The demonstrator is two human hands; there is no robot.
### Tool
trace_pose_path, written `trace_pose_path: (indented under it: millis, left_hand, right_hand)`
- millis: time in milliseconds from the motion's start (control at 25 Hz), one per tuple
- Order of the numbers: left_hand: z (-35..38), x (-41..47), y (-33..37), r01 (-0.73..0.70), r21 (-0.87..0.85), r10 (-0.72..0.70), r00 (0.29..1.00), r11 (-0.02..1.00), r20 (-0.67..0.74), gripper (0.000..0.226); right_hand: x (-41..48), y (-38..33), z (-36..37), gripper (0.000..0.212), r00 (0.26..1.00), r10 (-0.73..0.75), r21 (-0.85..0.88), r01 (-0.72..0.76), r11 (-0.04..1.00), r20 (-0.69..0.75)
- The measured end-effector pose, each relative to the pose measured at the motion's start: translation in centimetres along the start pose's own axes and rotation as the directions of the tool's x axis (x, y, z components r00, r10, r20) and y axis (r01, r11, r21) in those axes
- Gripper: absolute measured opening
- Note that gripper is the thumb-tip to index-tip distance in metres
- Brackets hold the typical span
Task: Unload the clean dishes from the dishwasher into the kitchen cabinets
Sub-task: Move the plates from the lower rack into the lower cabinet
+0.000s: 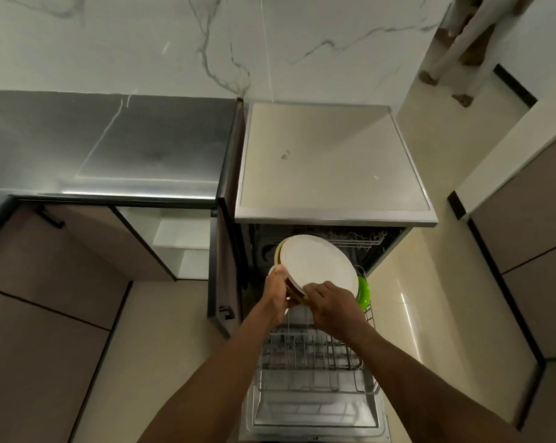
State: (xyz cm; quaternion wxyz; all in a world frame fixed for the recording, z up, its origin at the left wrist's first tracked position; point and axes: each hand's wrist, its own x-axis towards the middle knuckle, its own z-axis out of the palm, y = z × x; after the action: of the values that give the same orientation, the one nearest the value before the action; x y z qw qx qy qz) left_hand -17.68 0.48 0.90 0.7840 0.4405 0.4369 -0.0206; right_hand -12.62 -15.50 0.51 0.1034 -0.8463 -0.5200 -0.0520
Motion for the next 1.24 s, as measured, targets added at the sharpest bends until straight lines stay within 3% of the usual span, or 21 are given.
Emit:
trace_pose_path:
  millis: [280,520,720,920,1080,1240]
  left_hand:
    - [-3.5,-3.9,1.2,-0.041,-0.115,0.047,0.997,0.993,0.058,0.054]
    - [-7.3,-6.3,0.7,-0.154,-0.141,0.141,0.985,0.978,-0.096,0.041]
    - [-14.0,-8.9,0.8,-0.201,-0.19,0.176,0.975,0.961,-0.137,0.041]
    - [-22.7,-10.2,2.6,-0.234,-0.302,0.204,0.971,0.924,-0.128,0.045]
    - [-29.7,-11.3,5.0,-0.219,-0.319,0.195,0.975,0.922,-0.106,0.042]
    - [-36.4,-12.5,7.7,-0.231,-0.309,0.213,0.973,0.923,-0.091,0.04]
  right_hand:
    - [1.0,-4.1,-2.0,0.051,0.984,-0.177,-0.064,0.175,0.982,-0.034]
    - [1.2,-8.2,-3.5,0.04,0.955,-0.295,-0.027,0.295,0.955,0.017]
    - [2.6,-12.4,-4.0,0.029,0.998,0.058,0.106,-0.055,0.993,-0.025]
    - [5.9,-16.6,-4.2,0.028,0.982,0.189,0.194,-0.186,0.963,0.002]
    - [10.5,-23.2,-2.7,0.041,0.883,0.469,0.38,-0.436,0.816,0.005]
    - [14.6,-30.0,-0.9,0.042,0.761,0.647,0.561,-0.559,0.611,0.054]
